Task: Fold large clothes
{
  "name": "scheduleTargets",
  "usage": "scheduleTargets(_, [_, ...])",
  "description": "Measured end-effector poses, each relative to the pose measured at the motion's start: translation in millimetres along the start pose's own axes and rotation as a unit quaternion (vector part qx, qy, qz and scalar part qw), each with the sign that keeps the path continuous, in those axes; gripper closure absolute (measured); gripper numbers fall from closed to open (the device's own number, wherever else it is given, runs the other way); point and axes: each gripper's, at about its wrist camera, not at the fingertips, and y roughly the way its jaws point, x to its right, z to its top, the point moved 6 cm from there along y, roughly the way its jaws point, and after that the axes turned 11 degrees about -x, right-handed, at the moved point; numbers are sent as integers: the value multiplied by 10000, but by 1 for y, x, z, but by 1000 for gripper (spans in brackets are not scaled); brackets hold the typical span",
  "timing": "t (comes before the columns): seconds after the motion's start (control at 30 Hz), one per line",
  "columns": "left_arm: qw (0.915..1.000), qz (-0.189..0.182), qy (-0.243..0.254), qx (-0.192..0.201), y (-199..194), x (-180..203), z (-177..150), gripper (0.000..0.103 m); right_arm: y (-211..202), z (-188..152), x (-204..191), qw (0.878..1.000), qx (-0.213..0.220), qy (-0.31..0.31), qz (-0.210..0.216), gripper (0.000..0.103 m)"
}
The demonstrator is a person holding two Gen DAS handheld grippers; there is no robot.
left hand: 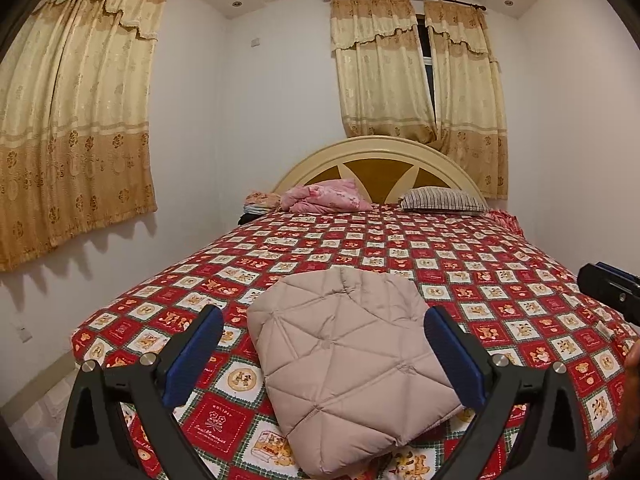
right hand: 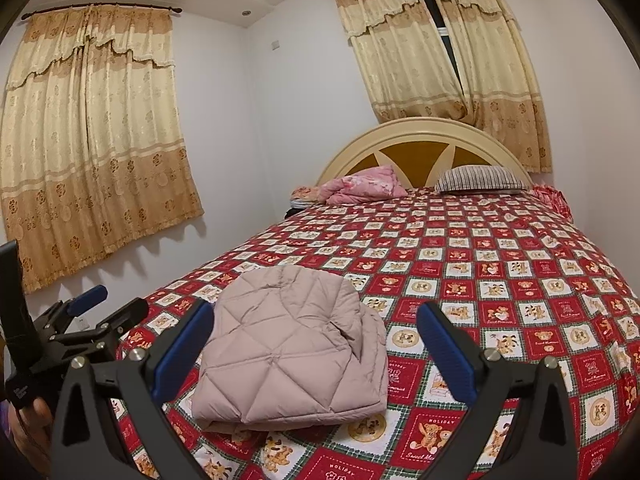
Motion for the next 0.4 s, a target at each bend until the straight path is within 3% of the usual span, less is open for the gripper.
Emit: scheduleTargets(0.4, [9999,-29,167,10,3,11,-7,2,3,-10,3,9999,-104,29,-10,0])
